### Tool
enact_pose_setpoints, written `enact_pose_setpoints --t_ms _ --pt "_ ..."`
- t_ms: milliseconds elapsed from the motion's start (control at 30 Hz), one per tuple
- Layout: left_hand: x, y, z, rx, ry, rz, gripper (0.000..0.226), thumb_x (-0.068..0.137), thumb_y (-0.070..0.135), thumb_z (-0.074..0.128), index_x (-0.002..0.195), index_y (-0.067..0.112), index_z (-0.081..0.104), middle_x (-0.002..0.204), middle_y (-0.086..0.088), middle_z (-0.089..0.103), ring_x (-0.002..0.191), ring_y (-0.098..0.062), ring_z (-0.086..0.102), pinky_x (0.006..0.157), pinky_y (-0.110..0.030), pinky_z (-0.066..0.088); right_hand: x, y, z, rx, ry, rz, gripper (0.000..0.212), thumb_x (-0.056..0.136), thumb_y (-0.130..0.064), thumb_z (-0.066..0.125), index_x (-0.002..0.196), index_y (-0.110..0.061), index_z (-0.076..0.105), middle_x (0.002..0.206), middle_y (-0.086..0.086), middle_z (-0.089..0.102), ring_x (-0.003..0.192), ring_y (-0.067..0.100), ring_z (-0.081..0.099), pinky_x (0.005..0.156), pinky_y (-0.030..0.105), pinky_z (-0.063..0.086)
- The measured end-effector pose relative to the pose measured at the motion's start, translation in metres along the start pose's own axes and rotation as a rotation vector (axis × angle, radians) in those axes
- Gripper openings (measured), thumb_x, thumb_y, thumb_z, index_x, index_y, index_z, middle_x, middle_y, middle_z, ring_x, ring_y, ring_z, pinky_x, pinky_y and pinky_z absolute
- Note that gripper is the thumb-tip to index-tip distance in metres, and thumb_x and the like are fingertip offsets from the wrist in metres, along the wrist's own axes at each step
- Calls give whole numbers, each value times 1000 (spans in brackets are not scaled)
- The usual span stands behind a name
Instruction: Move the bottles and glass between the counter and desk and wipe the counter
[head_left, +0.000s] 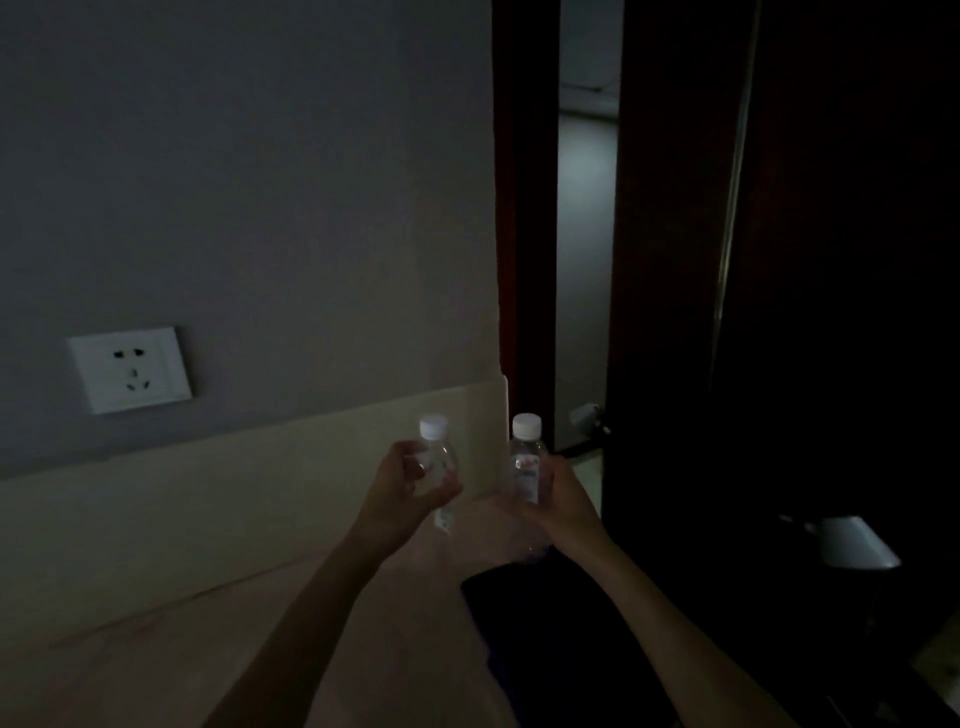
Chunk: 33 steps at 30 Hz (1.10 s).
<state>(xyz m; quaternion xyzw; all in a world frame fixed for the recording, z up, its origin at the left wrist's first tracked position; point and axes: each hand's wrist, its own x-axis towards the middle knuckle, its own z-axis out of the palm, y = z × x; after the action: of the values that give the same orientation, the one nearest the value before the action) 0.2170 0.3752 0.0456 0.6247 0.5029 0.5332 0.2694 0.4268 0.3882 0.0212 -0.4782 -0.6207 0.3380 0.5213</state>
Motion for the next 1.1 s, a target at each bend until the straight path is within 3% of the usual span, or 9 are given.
enact_pose_setpoints --t_ms 67,167,300,400,467,533,767,933,1100 --pt "15 -15 13 54 -7 2 52 71 0 81 113 0 50 93 4 58 81 3 58 70 -8 47 29 13 4 6 -28 -6 41 67 -17 88 89 -32 57 87 -18 66 81 -6 65 70 7 50" --pt "33 -23 25 96 69 -21 48 71 -2 80 105 2 46 89 6 55 75 13 59 68 -9 46 65 30 11 10 -64 -25 45 66 -19 89 98 -30 59 102 -10 68 96 11 67 83 21 55" --pt "58 -34 32 160 147 -41 49 70 3 82 100 14 46 96 3 56 86 2 61 71 -13 46 93 42 20 65 -167 -9 43 74 -6 81 95 -33 55 102 -11 66 90 -2 65 66 7 49" --pt "63 -44 37 238 180 -57 52 57 32 81 94 25 45 94 9 51 88 -1 57 71 -15 43 99 50 24 110 -177 -5 30 75 -12 81 79 -36 63 85 -15 67 79 -5 65 70 18 53" --pt "61 -50 42 316 198 -45 56 56 39 76 100 20 46 95 12 45 93 -16 52 72 -21 40 101 58 24 92 -182 13 26 75 -22 82 79 -41 65 84 -14 68 83 1 66 78 28 54" --pt "58 -53 47 342 236 -39 57 63 21 84 105 16 45 96 7 45 96 -23 50 73 -24 39 102 64 23 72 -194 16 35 68 -29 85 90 -40 60 94 -12 69 91 6 67 80 28 55" --pt "58 -48 57 448 317 -11 56 67 7 84 110 -1 51 105 -6 45 106 -30 48 87 -35 44 91 59 21 61 -158 81 48 60 -49 83 95 -34 54 93 -13 64 85 4 65 65 22 50" --pt "56 -58 63 503 309 -88 60 69 14 84 114 -7 51 115 -17 47 113 -34 45 88 -31 43 91 71 19 26 -111 76 69 45 -57 84 102 -35 52 106 -3 66 93 11 67 79 36 59" --pt "44 -59 57 550 282 -194 77 73 27 83 127 -11 44 130 -21 41 123 -34 40 101 -33 39 73 70 12 11 66 81 60 65 -61 75 104 -21 56 105 5 60 95 17 62 82 39 55"
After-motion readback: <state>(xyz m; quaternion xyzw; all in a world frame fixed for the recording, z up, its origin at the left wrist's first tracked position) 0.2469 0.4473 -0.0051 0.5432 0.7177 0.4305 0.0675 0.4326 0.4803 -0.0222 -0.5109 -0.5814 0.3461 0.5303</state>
